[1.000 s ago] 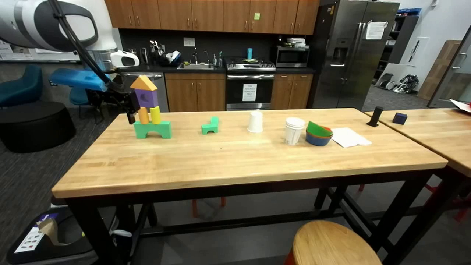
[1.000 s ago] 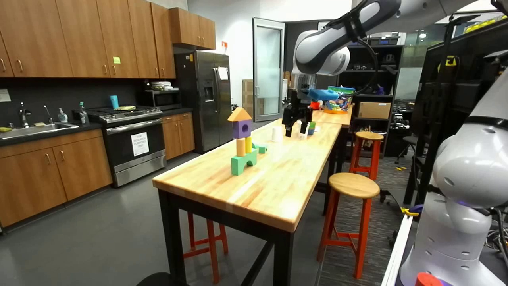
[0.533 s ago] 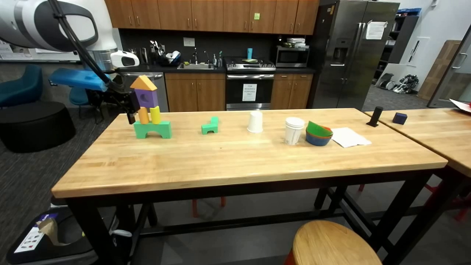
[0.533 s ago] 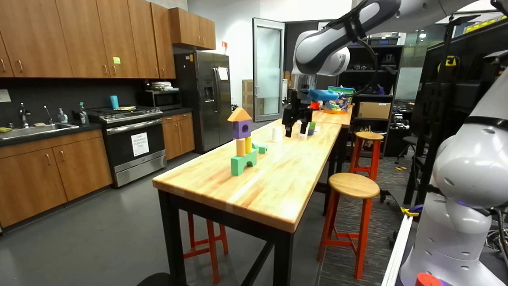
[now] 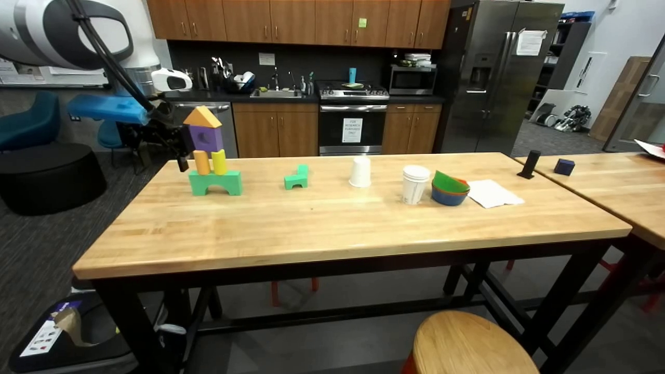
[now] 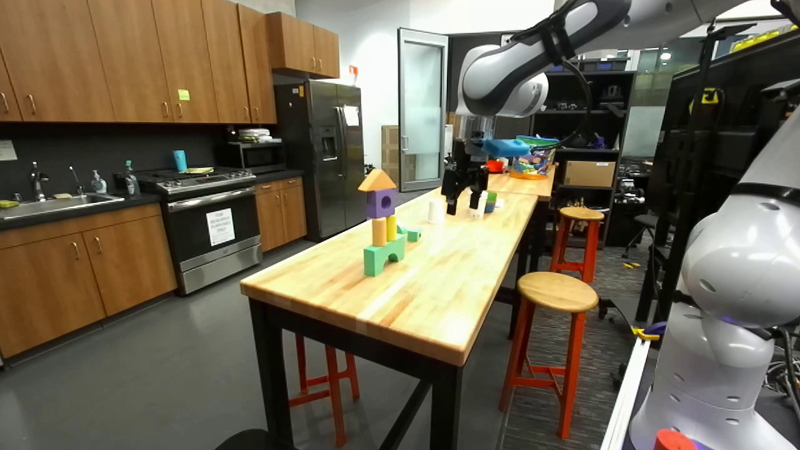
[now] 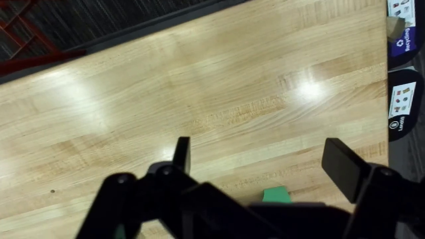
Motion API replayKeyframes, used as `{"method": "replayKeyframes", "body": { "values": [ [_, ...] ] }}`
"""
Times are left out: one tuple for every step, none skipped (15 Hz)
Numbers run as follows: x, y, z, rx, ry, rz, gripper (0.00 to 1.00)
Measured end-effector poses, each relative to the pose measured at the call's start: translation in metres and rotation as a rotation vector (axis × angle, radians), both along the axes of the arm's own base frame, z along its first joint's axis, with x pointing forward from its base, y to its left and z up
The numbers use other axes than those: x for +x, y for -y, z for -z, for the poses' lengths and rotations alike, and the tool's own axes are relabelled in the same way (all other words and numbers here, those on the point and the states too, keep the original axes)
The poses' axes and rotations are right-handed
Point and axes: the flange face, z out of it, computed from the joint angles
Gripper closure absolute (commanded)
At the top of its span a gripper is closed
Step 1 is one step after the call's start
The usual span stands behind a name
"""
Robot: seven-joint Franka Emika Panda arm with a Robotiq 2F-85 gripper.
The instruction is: Remove the orange block from the pile and put it on the table
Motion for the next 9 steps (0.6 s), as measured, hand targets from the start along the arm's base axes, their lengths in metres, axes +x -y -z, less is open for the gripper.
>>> {"method": "replayKeyframes", "body": {
  "values": [
    [0.002,-0.005,-0.002,-0.005,0.005,-0.017,0.0],
    [0.004,-0.01,-0.005,-0.009,0.01,-0.042,0.0],
    [0.007,-0.015,-0.008,-0.014,0.015,-0.066,0.0],
    [0.01,-0.021,-0.01,-0.019,0.02,-0.09,0.0],
    [0.013,-0.026,-0.013,-0.024,0.024,-0.114,0.0],
    [0.016,-0.031,-0.015,-0.03,0.028,-0.137,0.0],
    [0.019,-0.036,-0.017,-0.037,0.032,-0.163,0.0],
    [0.023,-0.04,-0.019,-0.046,0.035,-0.186,0.0],
    [0.026,-0.044,-0.02,-0.054,0.039,-0.204,0.0]
  ]
}}
